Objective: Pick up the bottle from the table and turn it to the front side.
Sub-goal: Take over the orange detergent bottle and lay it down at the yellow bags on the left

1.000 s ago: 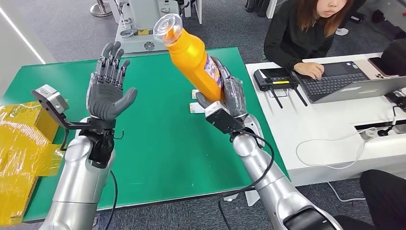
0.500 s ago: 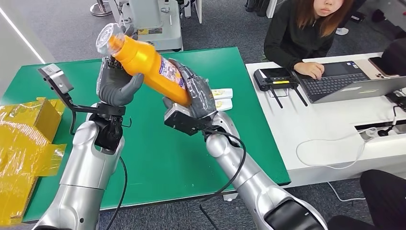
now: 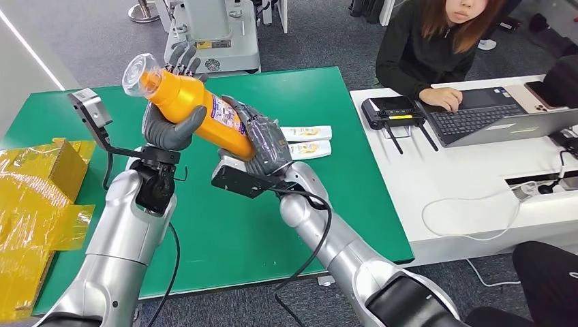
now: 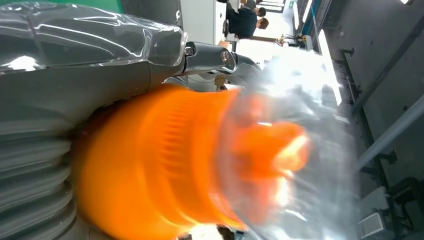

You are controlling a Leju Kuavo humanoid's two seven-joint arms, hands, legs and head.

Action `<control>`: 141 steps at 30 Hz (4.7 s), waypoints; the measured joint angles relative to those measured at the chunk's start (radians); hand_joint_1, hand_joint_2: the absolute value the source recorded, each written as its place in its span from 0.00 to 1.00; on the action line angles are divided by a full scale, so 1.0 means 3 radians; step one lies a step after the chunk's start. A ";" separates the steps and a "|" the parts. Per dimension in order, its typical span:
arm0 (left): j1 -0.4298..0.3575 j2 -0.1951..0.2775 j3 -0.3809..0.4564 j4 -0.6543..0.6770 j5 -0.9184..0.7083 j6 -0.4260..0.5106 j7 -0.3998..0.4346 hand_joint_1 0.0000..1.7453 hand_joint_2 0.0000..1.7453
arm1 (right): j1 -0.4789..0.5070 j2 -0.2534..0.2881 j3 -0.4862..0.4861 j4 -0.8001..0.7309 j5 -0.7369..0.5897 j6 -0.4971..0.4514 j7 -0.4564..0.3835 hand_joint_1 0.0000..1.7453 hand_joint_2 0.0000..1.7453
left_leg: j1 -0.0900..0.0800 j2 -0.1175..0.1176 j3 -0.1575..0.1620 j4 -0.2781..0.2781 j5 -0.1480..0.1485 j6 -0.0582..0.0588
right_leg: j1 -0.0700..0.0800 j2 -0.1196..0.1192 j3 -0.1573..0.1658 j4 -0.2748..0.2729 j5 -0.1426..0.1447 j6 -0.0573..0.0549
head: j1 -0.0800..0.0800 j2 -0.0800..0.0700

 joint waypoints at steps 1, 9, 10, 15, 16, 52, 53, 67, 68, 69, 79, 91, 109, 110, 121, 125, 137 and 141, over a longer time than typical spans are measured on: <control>-0.0007 0.0007 0.0009 0.0015 -0.0010 0.0000 -0.0004 0.72 1.00 | 0.0000 -0.0001 0.0001 0.0036 0.0012 -0.0014 0.0010 1.00 1.00 | 0.0000 0.0000 0.0000 0.0000 0.0000 0.0000 | 0.0000 0.0000 0.0000 0.0000 0.0000 0.0000 | 0.0000 0.0000; -0.0032 0.0061 0.0038 0.0112 -0.0095 -0.0014 -0.0077 1.00 1.00 | 0.0054 -0.0052 0.0000 0.0175 0.0125 -0.0064 0.0068 1.00 1.00 | 0.0000 0.0000 0.0000 0.0000 0.0000 0.0000 | 0.0000 0.0000 -0.0001 0.0000 0.0000 0.0000 | 0.0000 0.0000; -0.0030 0.0064 0.0038 0.0125 -0.0094 -0.0026 -0.0078 1.00 1.00 | 0.0061 -0.0057 0.0000 0.0182 0.0128 -0.0066 0.0069 1.00 1.00 | 0.0000 0.0000 0.0000 0.0000 0.0000 0.0000 | 0.0000 0.0000 -0.0001 0.0000 0.0000 0.0000 | 0.0000 0.0000; -0.0028 0.0065 0.0038 0.0188 -0.0038 -0.0087 -0.0080 1.00 1.00 | 0.0067 -0.0067 -0.0002 0.0217 0.0126 -0.0070 0.0046 1.00 1.00 | 0.0000 0.0002 0.0000 0.0000 0.0000 0.0000 | 0.0000 0.0001 -0.0001 0.0000 0.0000 0.0000 | -0.0001 0.0000; -0.0028 0.0066 0.0038 0.0202 -0.0020 -0.0101 -0.0080 1.00 1.00 | 0.0067 -0.0067 -0.0003 0.0226 0.0126 -0.0071 0.0036 1.00 1.00 | 0.0000 0.0001 0.0000 0.0000 0.0000 0.0000 | 0.0000 0.0001 -0.0001 0.0000 0.0000 0.0000 | 0.0000 0.0000; -0.0526 0.0777 -0.0266 0.0230 -0.3157 0.2420 -0.0642 1.00 1.00 | 0.0863 -0.0278 0.0128 -0.0545 -0.0753 -0.0061 -0.0621 0.00 1.00 | 0.0002 0.0010 -0.0001 -0.0001 0.0000 -0.0001 | 0.0001 0.0011 -0.0005 0.0001 0.0000 -0.0001 | 0.0000 0.0000; -0.0582 0.0841 -0.0322 0.0251 -0.3384 0.2571 -0.0585 1.00 1.00 | 0.0894 -0.0284 0.0154 -0.0591 -0.0767 -0.0062 -0.0620 0.00 1.00 | 0.0002 0.0010 -0.0001 -0.0001 0.0000 -0.0001 | 0.0001 0.0011 -0.0005 0.0002 0.0000 -0.0001 | -0.0001 0.0000; -0.1288 0.1605 -0.1142 0.0926 -0.5376 0.2926 0.0265 1.00 1.00 | 0.1558 -0.0531 0.0330 -0.1615 -0.1064 -0.0363 -0.0632 0.00 1.00 | 0.0002 0.0009 -0.0001 -0.0002 0.0000 -0.0001 | 0.0000 0.0012 -0.0004 0.0001 -0.0001 -0.0001 | 0.0000 0.0000; -0.1281 0.1645 -0.1185 0.0955 -0.5393 0.2908 0.0279 1.00 1.00 | 0.1613 -0.0555 0.0323 -0.1698 -0.1082 -0.0381 -0.0633 0.00 1.00 | 0.0002 0.0010 -0.0002 -0.0002 0.0000 -0.0001 | 0.0000 0.0012 -0.0004 0.0001 -0.0001 -0.0001 | 0.0000 0.0000; -0.1270 0.1685 -0.1224 0.0978 -0.5404 0.2881 0.0292 1.00 1.00 | 0.1669 -0.0575 0.0311 -0.1778 -0.1100 -0.0397 -0.0633 0.00 1.00 | 0.0002 0.0011 -0.0002 -0.0002 0.0000 -0.0001 | 0.0000 0.0013 -0.0005 0.0001 -0.0001 -0.0001 | 0.0000 0.0000; -0.1070 0.2147 -0.1416 0.1170 -0.5293 0.2627 0.0305 1.00 1.00 | 0.2045 -0.0669 0.0068 -0.2248 -0.1159 -0.0506 -0.0664 0.00 1.00 | 0.0003 0.0020 -0.0002 -0.0004 -0.0002 -0.0003 | 0.0001 0.0020 -0.0007 0.0003 -0.0002 -0.0003 | 0.0000 0.0000; -0.0269 0.3017 -0.1248 0.1185 -0.4836 0.2633 0.0529 1.00 1.00 | 0.2255 -0.0667 -0.0139 -0.2283 -0.1170 -0.0561 -0.0832 0.00 1.00 | 0.0005 0.0032 -0.0002 -0.0006 -0.0008 -0.0012 | 0.0002 0.0035 -0.0014 0.0004 -0.0010 -0.0016 | 0.0002 0.0000; 0.0995 0.2674 -0.0806 0.0095 -0.4984 0.2343 0.0240 1.00 1.00 | 0.2236 -0.0614 -0.0319 -0.2503 -0.1054 -0.0474 -0.0704 0.00 1.00 | 0.0003 0.0022 -0.0002 -0.0002 -0.0008 -0.0011 | 0.0000 0.0022 -0.0006 -0.0007 -0.0004 -0.0014 | 0.0002 0.0000; 0.1021 0.2623 -0.0812 0.0033 -0.4994 0.2337 0.0240 1.00 1.00 | 0.2223 -0.0610 -0.0317 -0.2503 -0.1043 -0.0460 -0.0696 0.00 1.00 | 0.0003 0.0021 -0.0003 -0.0002 -0.0009 -0.0011 | 0.0000 0.0020 -0.0006 -0.0007 -0.0004 -0.0014 | 0.0002 0.0000; 0.0844 0.1961 -0.0867 0.0270 -0.4813 0.2279 0.0260 0.00 1.00 | 0.2246 -0.0606 -0.0285 -0.2458 -0.1006 -0.0484 -0.0654 0.00 1.00 | 0.0004 0.0023 -0.0002 -0.0001 -0.0009 -0.0011 | 0.0001 0.0020 -0.0006 -0.0007 -0.0003 -0.0012 | 0.0002 0.0000; 0.0745 0.1862 -0.0878 0.0417 -0.4795 0.2286 0.0244 0.00 1.00 | 0.2254 -0.0606 -0.0283 -0.2443 -0.1006 -0.0485 -0.0654 0.00 1.00 | 0.0004 0.0023 -0.0002 -0.0001 -0.0009 -0.0011 | 0.0002 0.0021 -0.0006 -0.0006 -0.0003 -0.0012 | 0.0002 0.0000; 0.0681 0.1768 -0.0882 0.0575 -0.4789 0.2290 0.0243 0.00 1.00 | 0.2261 -0.0606 -0.0283 -0.2431 -0.1006 -0.0484 -0.0653 0.00 1.00 | 0.0005 0.0023 -0.0002 -0.0002 -0.0008 -0.0011 | 0.0002 0.0021 -0.0007 -0.0005 -0.0003 -0.0013 | 0.0002 0.0000; 0.0675 0.1752 -0.0883 0.0596 -0.4789 0.2291 0.0243 0.00 1.00 | 0.2262 -0.0606 -0.0283 -0.2428 -0.1006 -0.0484 -0.0654 0.00 1.00 | 0.0005 0.0023 -0.0002 -0.0002 -0.0008 -0.0011 | 0.0002 0.0021 -0.0006 -0.0005 -0.0003 -0.0013 | 0.0002 0.0000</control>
